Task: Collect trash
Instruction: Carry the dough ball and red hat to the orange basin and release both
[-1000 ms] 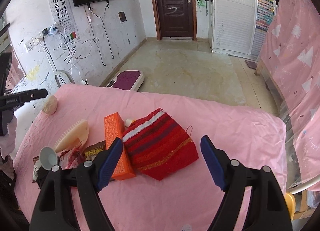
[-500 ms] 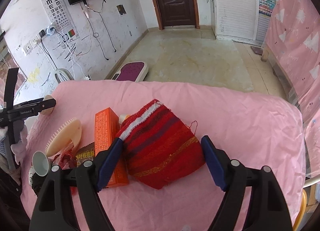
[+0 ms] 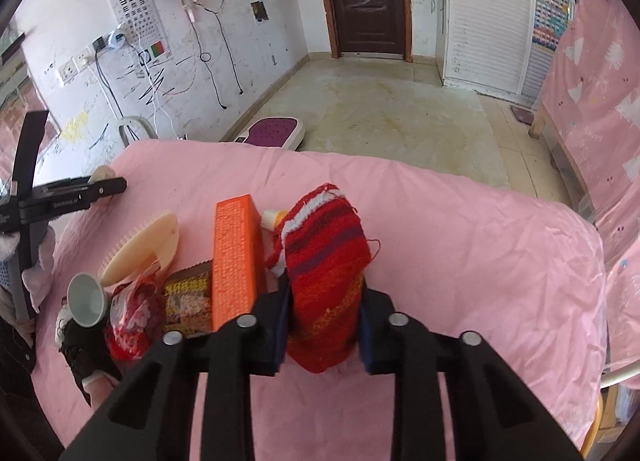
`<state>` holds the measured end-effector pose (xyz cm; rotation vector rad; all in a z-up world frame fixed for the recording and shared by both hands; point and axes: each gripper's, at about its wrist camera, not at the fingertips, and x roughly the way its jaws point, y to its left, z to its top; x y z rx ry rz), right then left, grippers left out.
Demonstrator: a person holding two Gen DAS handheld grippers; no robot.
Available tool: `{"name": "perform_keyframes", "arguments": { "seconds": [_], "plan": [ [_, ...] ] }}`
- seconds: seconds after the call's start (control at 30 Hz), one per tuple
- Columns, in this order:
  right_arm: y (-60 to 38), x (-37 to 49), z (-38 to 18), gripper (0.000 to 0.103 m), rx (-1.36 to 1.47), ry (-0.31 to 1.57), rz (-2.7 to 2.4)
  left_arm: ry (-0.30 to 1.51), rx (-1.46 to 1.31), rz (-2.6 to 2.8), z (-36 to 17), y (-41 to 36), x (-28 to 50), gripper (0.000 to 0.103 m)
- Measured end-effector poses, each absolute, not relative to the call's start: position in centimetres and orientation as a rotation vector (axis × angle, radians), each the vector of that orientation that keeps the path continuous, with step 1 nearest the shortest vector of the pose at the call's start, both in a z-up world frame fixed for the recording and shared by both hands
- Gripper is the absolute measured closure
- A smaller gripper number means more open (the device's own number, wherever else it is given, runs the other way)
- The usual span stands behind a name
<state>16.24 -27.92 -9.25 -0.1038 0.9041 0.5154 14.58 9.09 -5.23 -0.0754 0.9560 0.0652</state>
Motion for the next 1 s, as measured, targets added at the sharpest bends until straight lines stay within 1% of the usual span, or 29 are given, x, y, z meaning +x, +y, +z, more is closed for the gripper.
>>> {"name": "perform_keyframes", "arguments": {
  "seconds": [0.07,0.47,1.0],
  "plan": [
    [-28.4,15.8,-8.9,0.091,-0.100,0.891,0.509,0.943,-0.082,0.065,-4.8,9.0,14.3,0.047],
    [-32.7,12.9,-6.9,0.091,-0.051,0.826,0.471,0.900,-0.083,0.046,-2.2,7.3,12.1,0.047],
    [-40.3,9.4,-5.6,0.091,0.020,0.753,0.401,0.825,-0.004,-0.035,2.5,-0.4,10.1,0.047]
  ]
}}
